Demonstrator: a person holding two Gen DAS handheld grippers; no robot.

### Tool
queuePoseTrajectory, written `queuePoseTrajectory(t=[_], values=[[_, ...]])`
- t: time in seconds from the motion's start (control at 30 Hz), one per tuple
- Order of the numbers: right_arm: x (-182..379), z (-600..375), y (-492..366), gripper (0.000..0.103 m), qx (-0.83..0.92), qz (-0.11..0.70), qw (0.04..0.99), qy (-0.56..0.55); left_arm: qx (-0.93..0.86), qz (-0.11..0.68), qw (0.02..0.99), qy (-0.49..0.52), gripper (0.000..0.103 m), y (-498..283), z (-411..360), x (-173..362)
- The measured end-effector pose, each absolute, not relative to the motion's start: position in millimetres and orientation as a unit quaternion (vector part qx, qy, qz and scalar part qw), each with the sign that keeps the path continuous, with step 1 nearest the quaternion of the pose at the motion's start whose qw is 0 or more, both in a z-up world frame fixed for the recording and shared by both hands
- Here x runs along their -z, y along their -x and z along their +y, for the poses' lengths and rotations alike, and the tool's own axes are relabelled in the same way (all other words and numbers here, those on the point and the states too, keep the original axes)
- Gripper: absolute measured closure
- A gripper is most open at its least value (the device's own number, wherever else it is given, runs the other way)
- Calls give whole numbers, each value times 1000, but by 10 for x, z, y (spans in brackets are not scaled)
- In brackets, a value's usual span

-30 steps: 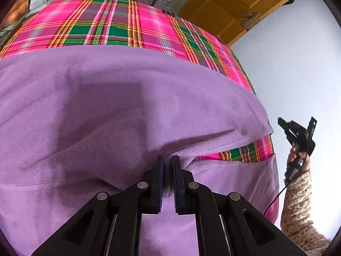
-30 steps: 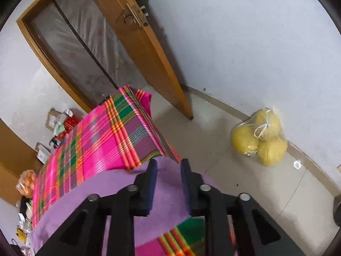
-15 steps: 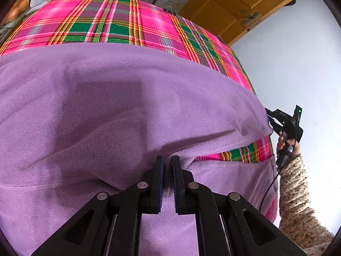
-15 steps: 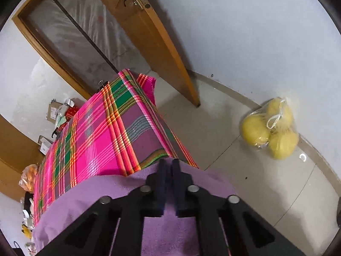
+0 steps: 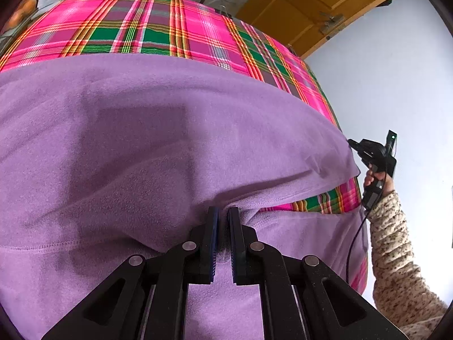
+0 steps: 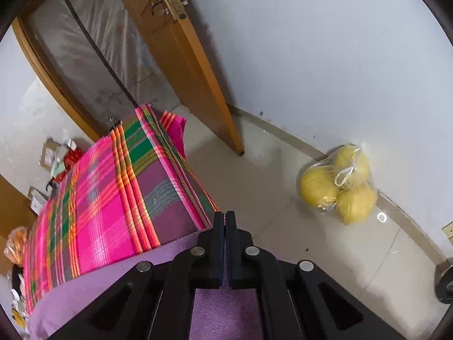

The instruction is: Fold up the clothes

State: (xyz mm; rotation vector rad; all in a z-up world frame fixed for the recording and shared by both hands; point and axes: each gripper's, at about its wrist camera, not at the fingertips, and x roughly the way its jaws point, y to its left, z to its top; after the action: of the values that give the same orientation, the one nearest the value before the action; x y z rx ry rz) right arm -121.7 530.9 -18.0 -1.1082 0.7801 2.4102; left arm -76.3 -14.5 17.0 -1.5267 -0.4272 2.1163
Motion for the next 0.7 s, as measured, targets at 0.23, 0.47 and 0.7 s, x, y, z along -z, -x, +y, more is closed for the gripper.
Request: queuePoseTrajectory(t=[0.23, 0.47, 0.7], values=[[136, 5292, 934, 96, -853, 281, 157, 411, -775, -157, 248, 559, 95, 761, -141, -169], [-14, 5027, 592, 91, -853, 199, 195, 442, -775, -155, 249, 560, 95, 755, -131, -178], [-458, 4416, 289, 86, -891, 172, 98, 408, -790, -167, 250, 535, 94, 607, -236, -423]])
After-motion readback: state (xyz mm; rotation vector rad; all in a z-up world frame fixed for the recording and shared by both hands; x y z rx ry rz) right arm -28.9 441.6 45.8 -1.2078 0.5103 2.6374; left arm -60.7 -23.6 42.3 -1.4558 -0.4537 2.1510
